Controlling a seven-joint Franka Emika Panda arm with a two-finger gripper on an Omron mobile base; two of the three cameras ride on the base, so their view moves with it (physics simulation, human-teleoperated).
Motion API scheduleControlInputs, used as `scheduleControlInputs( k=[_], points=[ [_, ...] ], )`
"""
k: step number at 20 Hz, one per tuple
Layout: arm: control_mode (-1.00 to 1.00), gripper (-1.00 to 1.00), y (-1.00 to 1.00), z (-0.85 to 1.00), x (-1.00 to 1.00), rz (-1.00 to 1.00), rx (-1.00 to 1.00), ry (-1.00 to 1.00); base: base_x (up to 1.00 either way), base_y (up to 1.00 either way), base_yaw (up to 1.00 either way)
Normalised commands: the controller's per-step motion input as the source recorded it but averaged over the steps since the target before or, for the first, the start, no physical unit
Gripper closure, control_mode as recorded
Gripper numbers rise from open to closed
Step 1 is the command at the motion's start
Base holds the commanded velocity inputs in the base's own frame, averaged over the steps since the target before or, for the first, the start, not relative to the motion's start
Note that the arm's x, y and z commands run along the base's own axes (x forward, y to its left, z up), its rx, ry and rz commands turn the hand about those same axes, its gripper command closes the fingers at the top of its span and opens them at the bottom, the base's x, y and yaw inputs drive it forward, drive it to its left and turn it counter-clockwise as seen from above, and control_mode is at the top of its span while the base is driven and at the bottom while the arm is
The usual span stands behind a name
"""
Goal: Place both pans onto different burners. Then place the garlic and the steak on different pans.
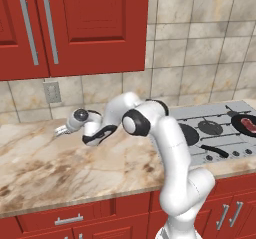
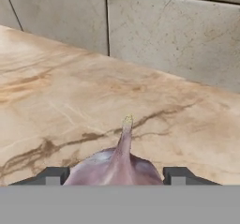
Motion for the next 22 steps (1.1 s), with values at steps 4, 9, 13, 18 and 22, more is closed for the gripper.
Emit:
scheduleControlInputs(
  k=[4,9,13,18,22],
  points=[
    [-1.0,1.0,-0.31,0.0,-0.25,-0.06,0.0,0.0,0.0,0.0,0.0],
    [-1.0,1.0,-0.38,0.0,-0.2,-0.07,0.0,0.0,0.0,0.0,0.0],
    [-1.0,1.0,-0.41,0.0,-0.26,-0.04,0.0,0.0,0.0,0.0,0.0],
    [-1.0,1.0,-0.5,0.0,-0.26,-0.03,0.0,0.0,0.0,0.0,0.0],
    [-1.0,1.0,-0.59,0.0,-0.31,-0.04,0.0,0.0,0.0,0.0,0.0]
  ],
)
